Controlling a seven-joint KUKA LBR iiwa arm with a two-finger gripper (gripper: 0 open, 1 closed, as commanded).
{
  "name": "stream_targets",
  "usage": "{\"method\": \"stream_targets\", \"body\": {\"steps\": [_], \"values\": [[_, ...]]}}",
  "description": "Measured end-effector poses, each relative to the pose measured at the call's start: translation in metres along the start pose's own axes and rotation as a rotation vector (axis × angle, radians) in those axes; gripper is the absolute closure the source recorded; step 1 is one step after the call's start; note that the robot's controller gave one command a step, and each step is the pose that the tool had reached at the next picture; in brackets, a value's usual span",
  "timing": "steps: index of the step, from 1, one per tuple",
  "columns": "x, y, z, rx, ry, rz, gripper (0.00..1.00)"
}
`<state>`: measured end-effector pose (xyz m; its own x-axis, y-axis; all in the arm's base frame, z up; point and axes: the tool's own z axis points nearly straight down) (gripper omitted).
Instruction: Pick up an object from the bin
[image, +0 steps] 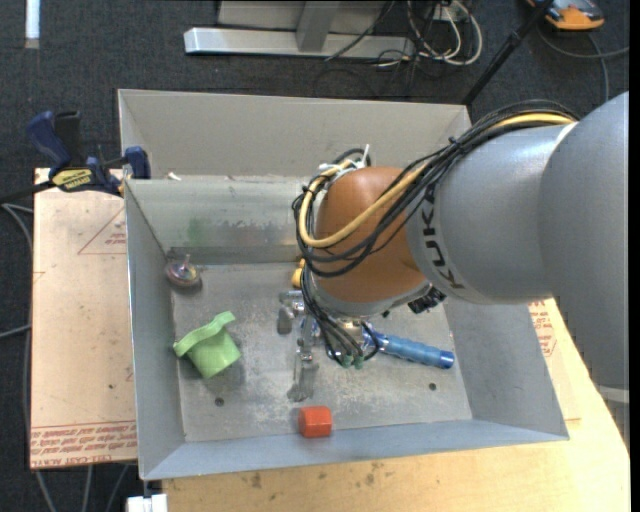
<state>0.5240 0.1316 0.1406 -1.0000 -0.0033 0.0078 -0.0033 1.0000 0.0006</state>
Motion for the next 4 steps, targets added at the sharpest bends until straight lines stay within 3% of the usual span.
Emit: {"method": "stream_targets", "body": {"steps": [1, 2, 3, 4], "values": [[-0.021, 0.11, 0.073, -0.003, -0.009, -0.213, 0.0], [-0.003, 0.121, 0.04, 0.0, -0.01, -0.275, 0.0], [-0.006, 0.113, 0.029, 0.001, -0.01, -0.431, 0.0], [-0.018, 0.113, 0.07, 0.001, -0.009, -0.582, 0.0]]}}
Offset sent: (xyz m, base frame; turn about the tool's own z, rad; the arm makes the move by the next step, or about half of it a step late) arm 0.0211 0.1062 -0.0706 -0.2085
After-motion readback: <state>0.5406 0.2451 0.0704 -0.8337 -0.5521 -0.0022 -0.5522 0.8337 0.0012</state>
